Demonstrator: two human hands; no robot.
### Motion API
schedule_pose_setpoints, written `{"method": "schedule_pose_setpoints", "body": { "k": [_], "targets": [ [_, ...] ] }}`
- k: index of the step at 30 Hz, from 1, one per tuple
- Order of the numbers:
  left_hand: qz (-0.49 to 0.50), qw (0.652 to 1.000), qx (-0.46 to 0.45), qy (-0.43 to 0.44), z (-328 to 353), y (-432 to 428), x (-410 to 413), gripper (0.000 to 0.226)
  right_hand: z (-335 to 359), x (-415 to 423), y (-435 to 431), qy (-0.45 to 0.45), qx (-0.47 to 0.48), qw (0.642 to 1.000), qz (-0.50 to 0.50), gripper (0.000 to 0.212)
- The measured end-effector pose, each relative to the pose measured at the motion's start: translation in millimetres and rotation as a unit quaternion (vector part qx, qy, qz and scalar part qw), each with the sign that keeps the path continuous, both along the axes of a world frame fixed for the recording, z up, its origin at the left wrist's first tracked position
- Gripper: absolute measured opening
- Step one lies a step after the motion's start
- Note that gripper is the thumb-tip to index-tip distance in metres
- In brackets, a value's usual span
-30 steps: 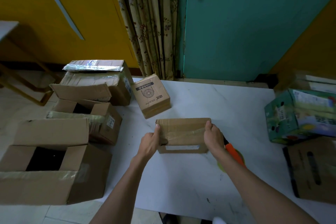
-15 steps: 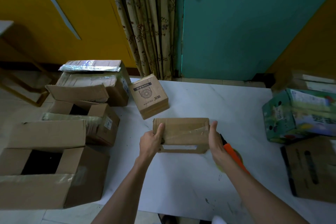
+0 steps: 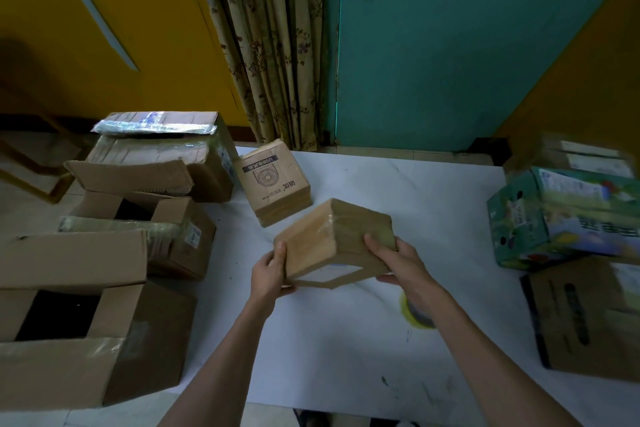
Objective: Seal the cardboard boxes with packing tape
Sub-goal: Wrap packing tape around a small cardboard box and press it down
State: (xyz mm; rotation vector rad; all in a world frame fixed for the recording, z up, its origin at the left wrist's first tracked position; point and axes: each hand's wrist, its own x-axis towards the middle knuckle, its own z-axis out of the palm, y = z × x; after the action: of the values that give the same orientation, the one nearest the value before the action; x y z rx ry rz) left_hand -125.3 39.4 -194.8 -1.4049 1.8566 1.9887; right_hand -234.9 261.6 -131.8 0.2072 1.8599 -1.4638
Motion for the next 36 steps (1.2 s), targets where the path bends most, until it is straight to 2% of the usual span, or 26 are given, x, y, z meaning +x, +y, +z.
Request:
{"method": "schedule_pose_setpoints", "body": {
  "k": [2,3,7,9,11,13,16,20,24,27,32,36],
  "targets": [
    [-0.055,0.992,-0.107,-0.021,14.7,-0.4,-11.8,0.051,3.6,5.3,-13.9,0.035,-0.012,0.999,-0.020,0.042],
    [-0.063,0.992,-0.111,-0.005,26.1,1.5,-18.3,0.049,4.8,6.5,-19.7,0.053,-0.013,0.998,-0.030,0.039],
    [-0.044,0.994,0.045,0.090,77.5,14.6,-41.3,0.046,5.6,8.3,-35.5,0.142,0.056,0.988,-0.033,0.032],
    [-0.065,0.991,0.025,0.113,83.4,23.0,-48.0,0.035,7.5,8.4,-40.6,0.165,0.082,0.982,-0.031,0.034],
    [-0.078,0.989,-0.067,0.108,72.9,30.8,-51.3,0.031,7.9,6.6,-45.7,0.150,0.079,0.985,-0.042,0.042],
    [-0.067,0.982,-0.145,0.103,60.6,36.8,-52.1,0.039,3.5,4.2,-49.0,0.131,0.086,0.986,-0.055,0.046],
    [-0.064,0.975,-0.190,0.092,58.0,41.2,-53.0,0.042,-5.7,2.8,-50.0,0.143,0.088,0.983,-0.081,0.045],
    [-0.092,0.970,-0.212,0.076,64.9,39.4,-52.2,0.042,-5.0,5.7,-45.4,0.154,0.056,0.983,-0.078,0.040],
    [-0.138,0.967,-0.212,0.024,72.6,28.4,-57.3,0.041,-0.2,-9.6,-42.2,0.035,0.016,0.997,-0.067,0.036],
    [-0.136,0.964,-0.228,-0.009,75.8,25.3,-67.0,0.047,3.6,-18.1,-45.3,-0.036,-0.028,0.997,-0.067,0.044],
    [-0.093,0.964,-0.249,-0.011,71.3,38.8,-66.1,0.068,2.7,-11.5,-48.0,0.000,-0.022,0.996,-0.082,0.042],
    [-0.110,0.956,-0.271,0.016,74.1,40.3,-64.5,0.055,1.0,-6.3,-45.3,0.102,0.004,0.993,-0.066,0.036]
  ]
}}
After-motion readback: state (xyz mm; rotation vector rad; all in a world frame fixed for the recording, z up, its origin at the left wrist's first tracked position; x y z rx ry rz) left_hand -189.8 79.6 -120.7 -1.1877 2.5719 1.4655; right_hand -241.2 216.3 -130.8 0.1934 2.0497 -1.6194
